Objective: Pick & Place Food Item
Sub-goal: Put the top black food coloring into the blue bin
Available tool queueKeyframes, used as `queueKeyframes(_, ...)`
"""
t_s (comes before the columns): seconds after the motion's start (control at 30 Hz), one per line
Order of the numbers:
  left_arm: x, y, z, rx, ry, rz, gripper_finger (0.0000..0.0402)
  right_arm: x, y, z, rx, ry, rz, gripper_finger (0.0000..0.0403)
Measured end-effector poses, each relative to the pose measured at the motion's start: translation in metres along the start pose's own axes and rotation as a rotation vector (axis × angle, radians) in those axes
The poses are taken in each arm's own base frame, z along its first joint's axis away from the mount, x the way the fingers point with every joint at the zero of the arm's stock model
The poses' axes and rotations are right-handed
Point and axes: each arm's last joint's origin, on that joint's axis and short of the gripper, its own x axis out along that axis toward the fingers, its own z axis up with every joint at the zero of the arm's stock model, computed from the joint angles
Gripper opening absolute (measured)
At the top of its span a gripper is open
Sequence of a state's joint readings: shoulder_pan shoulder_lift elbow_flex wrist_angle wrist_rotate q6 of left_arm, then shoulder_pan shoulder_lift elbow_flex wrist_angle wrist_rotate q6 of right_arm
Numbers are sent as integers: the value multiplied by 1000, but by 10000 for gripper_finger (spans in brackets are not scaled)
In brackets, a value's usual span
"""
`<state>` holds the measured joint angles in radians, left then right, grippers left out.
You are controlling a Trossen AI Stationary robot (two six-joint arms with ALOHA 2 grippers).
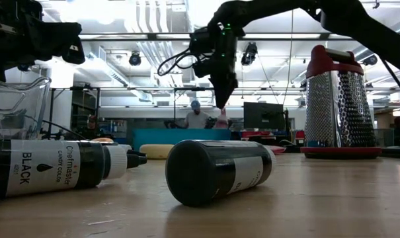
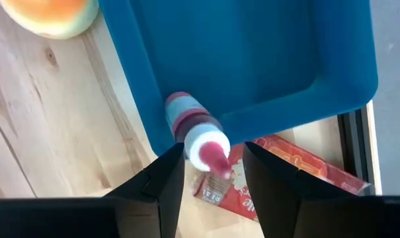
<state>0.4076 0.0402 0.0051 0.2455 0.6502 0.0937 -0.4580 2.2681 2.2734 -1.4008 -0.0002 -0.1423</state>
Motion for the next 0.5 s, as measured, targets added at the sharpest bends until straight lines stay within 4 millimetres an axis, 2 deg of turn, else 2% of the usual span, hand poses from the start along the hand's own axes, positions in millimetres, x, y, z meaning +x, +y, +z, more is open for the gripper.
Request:
queueKeyframes(0.27,0,0,0,0,0,0,26,-2,-1,1,8,-11,-10,152)
queueKeyframes(0.5,0,0,0,0,0,0,26,-31,2,7,4,-143,-44,153)
